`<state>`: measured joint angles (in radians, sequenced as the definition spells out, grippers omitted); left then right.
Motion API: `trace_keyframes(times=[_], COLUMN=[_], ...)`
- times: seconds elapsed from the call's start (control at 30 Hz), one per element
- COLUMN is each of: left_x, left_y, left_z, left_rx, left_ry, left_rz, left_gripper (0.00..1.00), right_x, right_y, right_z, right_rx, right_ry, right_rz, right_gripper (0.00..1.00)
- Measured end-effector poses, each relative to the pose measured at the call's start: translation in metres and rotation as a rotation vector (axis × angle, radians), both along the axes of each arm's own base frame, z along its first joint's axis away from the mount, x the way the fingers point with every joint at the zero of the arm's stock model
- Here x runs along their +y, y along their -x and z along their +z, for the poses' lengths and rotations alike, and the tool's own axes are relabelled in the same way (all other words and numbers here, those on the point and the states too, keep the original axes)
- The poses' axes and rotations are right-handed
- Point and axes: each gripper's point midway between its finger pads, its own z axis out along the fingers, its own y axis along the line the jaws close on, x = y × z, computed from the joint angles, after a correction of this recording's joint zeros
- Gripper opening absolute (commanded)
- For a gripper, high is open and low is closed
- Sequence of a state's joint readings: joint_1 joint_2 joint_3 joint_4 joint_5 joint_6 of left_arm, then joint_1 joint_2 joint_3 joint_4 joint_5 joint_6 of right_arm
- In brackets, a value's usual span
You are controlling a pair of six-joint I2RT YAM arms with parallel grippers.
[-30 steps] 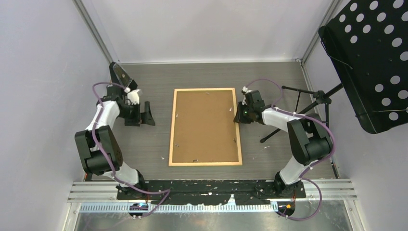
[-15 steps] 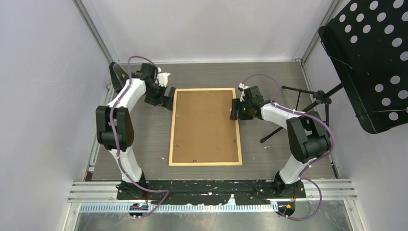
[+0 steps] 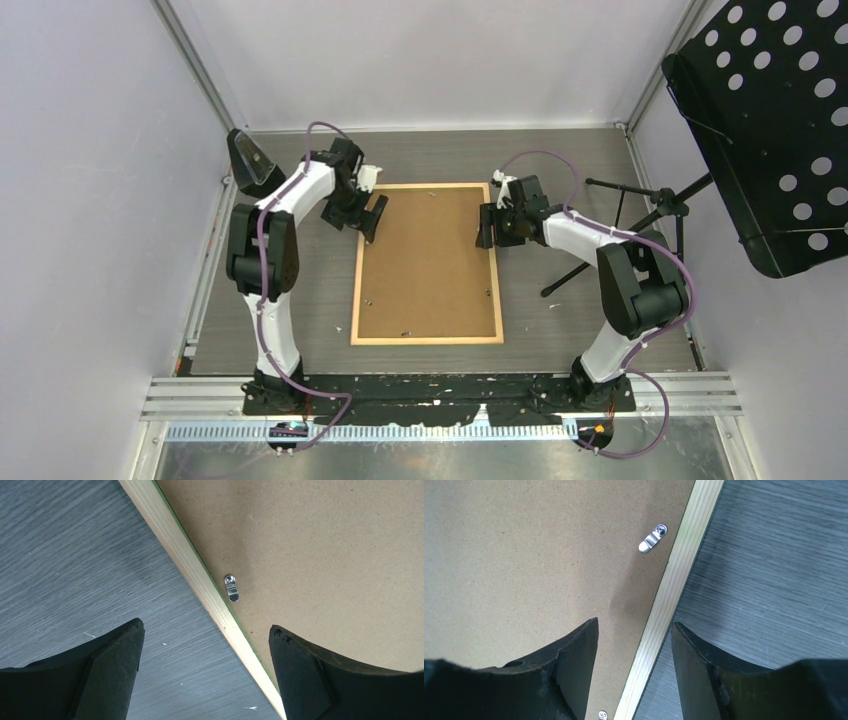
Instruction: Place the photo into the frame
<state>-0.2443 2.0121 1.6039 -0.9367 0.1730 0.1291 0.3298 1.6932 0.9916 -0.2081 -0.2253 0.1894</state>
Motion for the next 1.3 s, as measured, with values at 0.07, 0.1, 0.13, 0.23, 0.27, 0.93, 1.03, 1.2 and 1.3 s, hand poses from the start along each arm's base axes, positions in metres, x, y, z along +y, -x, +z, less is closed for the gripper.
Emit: trace_keyframes(times=[0.07, 0.1, 0.13, 0.23, 0.27, 0.93, 1.03, 1.2, 1.3], left_x=[-0.001, -0.002, -0.002, -0.002, -0.002, -0.006, -0.007, -0.009, -0.010], left_y=[-0.001, -0.001, -0.001, -0.001, -0.001, -0.002, -0.003, -0.004, -0.003], left_z=[-0.003, -0.004, -0.006, -0.012, -0.013, -0.023, -0.024, -0.027, -0.030], left_rx=[0.002, 0.005, 0.006, 0.015, 0.017, 0.029, 0.028, 0.025, 0.034], left_ry=[-0.013, -0.019, -0.031, -0.053, -0.059, -0.120, -0.123, -0.121, -0.124], left_rz=[0.001, 0.003, 0.005, 0.008, 0.008, 0.036, 0.036, 0.035, 0.033], left_gripper=[0.90, 0.89, 0.88, 0.85, 0.84, 0.58, 0.58, 0.55, 0.53], right_x=[0.000, 0.000, 0.000, 0.000, 0.000, 0.001, 0.002, 0.001, 0.000], right_y=[0.000, 0.000, 0.001, 0.000, -0.001, -0.004, -0.004, -0.004, -0.004], right_z=[0.000, 0.000, 0.000, 0.002, 0.003, 0.009, 0.007, 0.003, 0.002], right_rx=[0.003, 0.005, 0.006, 0.007, 0.007, 0.014, 0.020, 0.030, 0.035], right_ry=[-0.007, -0.010, -0.013, -0.024, -0.027, -0.071, -0.073, -0.070, -0.067], right_rz=[0.003, 0.003, 0.005, 0.006, 0.007, 0.021, 0.023, 0.024, 0.024], right_gripper=[0.61, 0.61, 0.61, 0.60, 0.60, 0.58, 0.57, 0.56, 0.56])
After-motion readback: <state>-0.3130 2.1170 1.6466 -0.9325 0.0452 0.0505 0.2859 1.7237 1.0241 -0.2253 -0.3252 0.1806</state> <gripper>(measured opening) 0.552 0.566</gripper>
